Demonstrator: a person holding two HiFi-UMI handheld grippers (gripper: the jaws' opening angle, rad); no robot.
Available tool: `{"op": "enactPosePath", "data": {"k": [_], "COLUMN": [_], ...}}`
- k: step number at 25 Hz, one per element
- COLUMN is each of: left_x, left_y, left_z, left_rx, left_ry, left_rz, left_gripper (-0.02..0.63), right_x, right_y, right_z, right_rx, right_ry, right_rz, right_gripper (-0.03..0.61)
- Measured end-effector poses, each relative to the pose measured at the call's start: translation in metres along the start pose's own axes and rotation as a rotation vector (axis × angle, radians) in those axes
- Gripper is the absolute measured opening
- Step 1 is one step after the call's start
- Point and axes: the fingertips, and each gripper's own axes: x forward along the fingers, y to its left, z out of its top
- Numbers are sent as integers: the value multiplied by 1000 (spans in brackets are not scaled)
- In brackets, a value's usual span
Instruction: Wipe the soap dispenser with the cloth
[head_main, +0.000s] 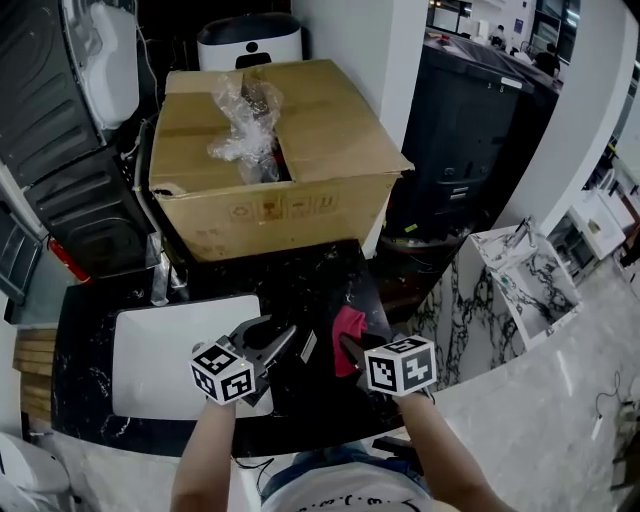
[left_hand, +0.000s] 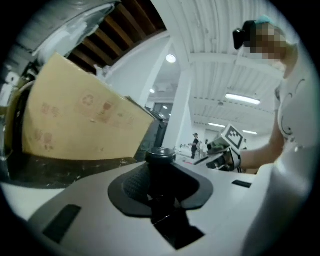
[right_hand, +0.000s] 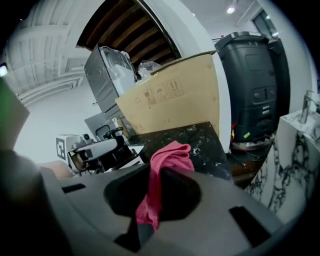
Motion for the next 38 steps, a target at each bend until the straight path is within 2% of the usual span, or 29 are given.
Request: {"op": "enactPosePath", "data": {"k": [3, 5, 8, 9, 11, 14, 18, 20, 25, 27, 28, 29, 30, 31, 33, 38], "left_x": [14, 18, 16, 15, 15, 16, 7, 1, -1, -3, -5, -6, -6, -5, -2, -11], "left_y": [-15, -27, -40, -42, -40, -31, -22, -18, -19, -11, -6, -4, -3, -3, -6, -15], "left_z": [-5, -11, -16, -16, -15, -11, -9, -10, -7, -7, -6, -6, -6, -6, -5, 1], "left_rx": [120, 188, 211, 211, 214, 206, 200, 203, 175, 154, 141, 124, 109, 98, 78, -67], "left_ry": [97, 147, 209, 220, 223, 186, 101, 85, 50, 60, 71, 80, 83, 80, 43, -164], "left_rz": [-120, -232, -381, -401, -378, -227, 57, 200, 450, 581, 638, 674, 682, 663, 571, 231], "left_gripper": [112, 114, 115, 117, 118, 125, 183, 190, 193, 178, 138, 109, 107, 107, 107, 107], "right_x": [-11, -12, -8, -6, 0, 13, 21, 23, 28, 27, 25, 24, 21, 19, 13, -3], "right_y": [-7, -5, 4, 7, 13, 27, 46, 53, 63, 62, 61, 59, 56, 53, 47, 37], "right_z": [-2, -6, -13, -14, -13, -14, -26, -31, -34, -33, -33, -32, -31, -29, -23, 2], "right_rx": [19, 11, -16, -22, -29, -37, -55, -46, -32, -23, -17, -9, 0, 8, 20, 44], "right_ry": [-18, -10, 12, 12, 3, 7, 47, 63, 70, 67, 65, 61, 54, 44, 15, -68], "right_rz": [-13, 0, 25, 33, 52, 84, 104, 119, 142, 141, 140, 137, 134, 129, 117, 111], "right_gripper": [49, 49, 49, 49, 49, 49, 49, 49, 49, 49, 49, 49, 49, 49, 49, 49]}}
